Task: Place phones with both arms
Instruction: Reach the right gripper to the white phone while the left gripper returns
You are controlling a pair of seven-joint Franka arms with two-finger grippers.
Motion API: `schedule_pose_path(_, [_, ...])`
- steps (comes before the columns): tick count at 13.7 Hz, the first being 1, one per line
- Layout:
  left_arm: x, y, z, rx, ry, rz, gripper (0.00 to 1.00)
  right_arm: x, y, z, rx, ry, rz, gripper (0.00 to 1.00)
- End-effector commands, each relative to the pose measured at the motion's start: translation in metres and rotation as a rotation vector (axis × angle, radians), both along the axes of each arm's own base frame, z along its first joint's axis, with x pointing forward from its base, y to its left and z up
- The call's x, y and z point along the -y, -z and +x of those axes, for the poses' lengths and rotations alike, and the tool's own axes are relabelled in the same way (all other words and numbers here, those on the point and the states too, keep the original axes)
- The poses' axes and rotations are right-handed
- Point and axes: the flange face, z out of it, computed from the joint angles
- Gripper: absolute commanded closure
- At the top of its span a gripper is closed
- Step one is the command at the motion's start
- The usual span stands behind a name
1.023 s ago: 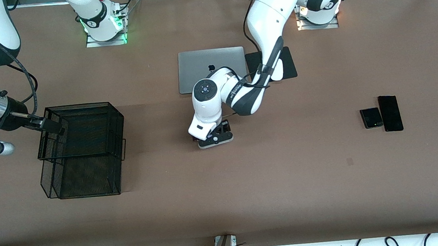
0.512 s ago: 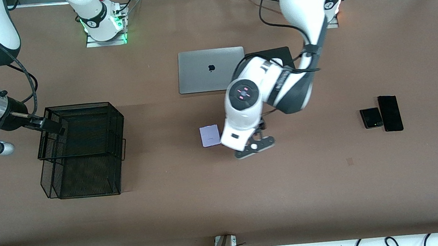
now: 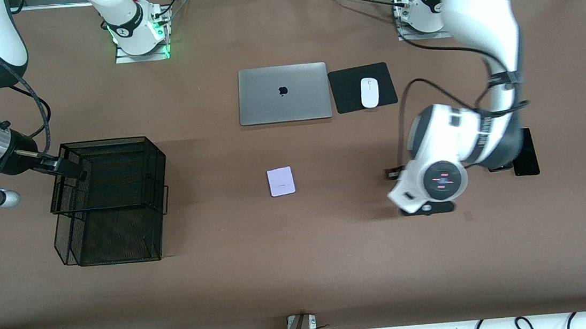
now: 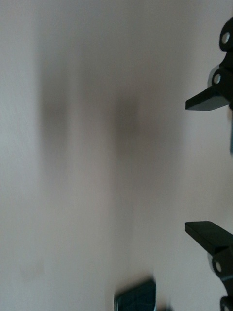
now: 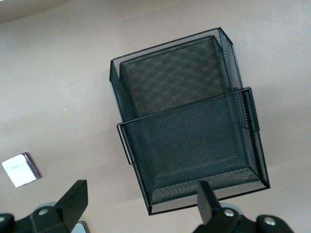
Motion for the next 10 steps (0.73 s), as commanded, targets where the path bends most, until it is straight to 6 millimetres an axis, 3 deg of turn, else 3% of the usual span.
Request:
schedule_pose_path(1, [-0.065,-0.009,-0.031,-0.031,0.140,-0.001,0.00,-0.045,-0.012,-0.005,0.027,-0.064,0.013,0.00])
schedule_pose_path(3, [-0.121,-0.002,-0.043,0.015,0.150,-0.024,0.00,-0.091,-0.004,-0.010,0.011,-0.126,0.041,0.00])
schedule_pose_path(5, [-0.159,0.014,-0.058,0.070,0.125,-0.035,0.00,-0.140,0.008,-0.009,0.039,-0.153,0.068,0.00])
schedule_pose_path(7, [-0.190,0.035,-0.073,0.120,0.098,-0.039,0.00,-0.208,0.019,-0.004,0.080,-0.123,0.108,0.00])
schedule_pose_path(10, [-0.223,0.058,-0.092,0.188,0.056,-0.052,0.00,-0.302,0.066,-0.007,0.042,-0.109,0.132,0.00])
